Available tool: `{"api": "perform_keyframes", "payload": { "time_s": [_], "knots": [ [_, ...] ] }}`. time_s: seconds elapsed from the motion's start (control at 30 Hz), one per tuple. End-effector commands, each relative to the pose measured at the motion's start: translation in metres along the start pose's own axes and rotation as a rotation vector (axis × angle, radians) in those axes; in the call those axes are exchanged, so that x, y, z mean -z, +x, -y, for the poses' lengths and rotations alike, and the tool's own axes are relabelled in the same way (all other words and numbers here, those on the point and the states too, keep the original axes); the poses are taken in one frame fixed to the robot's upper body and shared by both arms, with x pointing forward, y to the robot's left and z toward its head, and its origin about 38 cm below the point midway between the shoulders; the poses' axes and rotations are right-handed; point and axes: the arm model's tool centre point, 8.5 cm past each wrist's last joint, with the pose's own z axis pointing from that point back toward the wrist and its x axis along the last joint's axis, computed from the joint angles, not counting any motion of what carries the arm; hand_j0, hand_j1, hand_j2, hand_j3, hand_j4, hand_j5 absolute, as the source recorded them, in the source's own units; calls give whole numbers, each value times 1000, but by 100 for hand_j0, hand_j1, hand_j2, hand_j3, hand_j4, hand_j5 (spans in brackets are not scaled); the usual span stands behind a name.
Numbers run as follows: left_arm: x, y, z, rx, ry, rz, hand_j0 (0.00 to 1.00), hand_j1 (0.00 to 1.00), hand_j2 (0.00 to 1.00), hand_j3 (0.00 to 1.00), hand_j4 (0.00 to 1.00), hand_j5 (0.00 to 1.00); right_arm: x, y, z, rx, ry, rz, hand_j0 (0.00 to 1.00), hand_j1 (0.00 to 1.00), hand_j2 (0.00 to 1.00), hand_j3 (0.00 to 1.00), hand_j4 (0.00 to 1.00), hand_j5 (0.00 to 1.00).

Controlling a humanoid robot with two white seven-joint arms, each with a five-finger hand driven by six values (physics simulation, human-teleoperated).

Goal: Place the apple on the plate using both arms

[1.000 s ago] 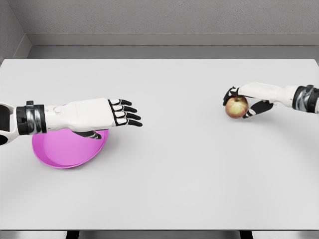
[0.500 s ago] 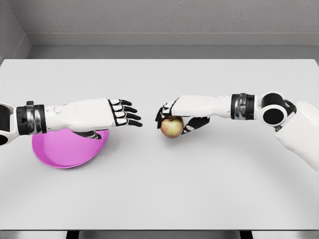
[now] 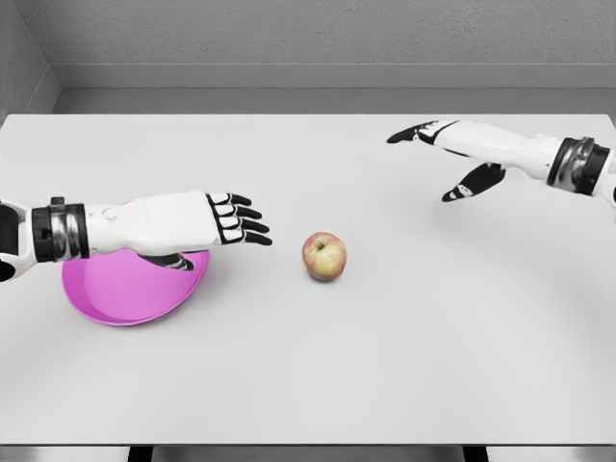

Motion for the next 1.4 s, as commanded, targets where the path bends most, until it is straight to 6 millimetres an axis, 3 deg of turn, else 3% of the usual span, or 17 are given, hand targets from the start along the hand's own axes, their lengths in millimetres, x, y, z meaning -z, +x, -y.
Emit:
{"api": "perform_keyframes", "payload": {
  "time_s": [0.0,0.07,0.13,0.2,0.33,0.4,0.47,0.63,0.93,1.37],
  "knots": [
    [14,3,-3,-1,-19,25,100,100,100,100,100,100,-15,-10,10,9,-35,-35,100,100,100,100,100,100],
    [31,11,-13,8,16,65,100,100,100,100,100,100,-23,-14,7,9,-25,-53,100,100,100,100,100,100],
    [79,27,-56,70,98,171,100,100,100,100,100,100,-31,-16,10,-3,-21,-68,100,100,100,100,100,100],
    [99,32,-55,65,71,205,100,100,100,100,100,100,-43,-20,13,-16,-12,-93,100,100,100,100,100,100],
    [134,7,-42,-15,51,159,100,100,100,100,100,100,-46,-21,14,-17,-10,-98,100,100,100,100,100,100],
    [131,0,-39,-20,40,139,100,100,100,100,100,100,-46,-20,9,-16,-2,-96,100,100,100,100,100,100],
    [134,-8,-22,-36,-17,115,100,100,100,100,100,100,-47,-17,11,-26,-1,-90,100,100,100,100,100,100],
    [133,-10,-9,-44,-79,108,100,100,100,100,100,100,-45,-16,12,-26,-4,-86,100,100,100,100,100,100],
    [133,-11,-11,-27,-87,106,100,100,100,100,100,100,-46,-16,12,-29,-2,-88,100,100,100,100,100,100],
    [153,-2,-7,26,-128,126,98,98,98,98,98,98,-45,-14,15,-36,-6,-81,100,100,100,100,100,100]
  ]
}}
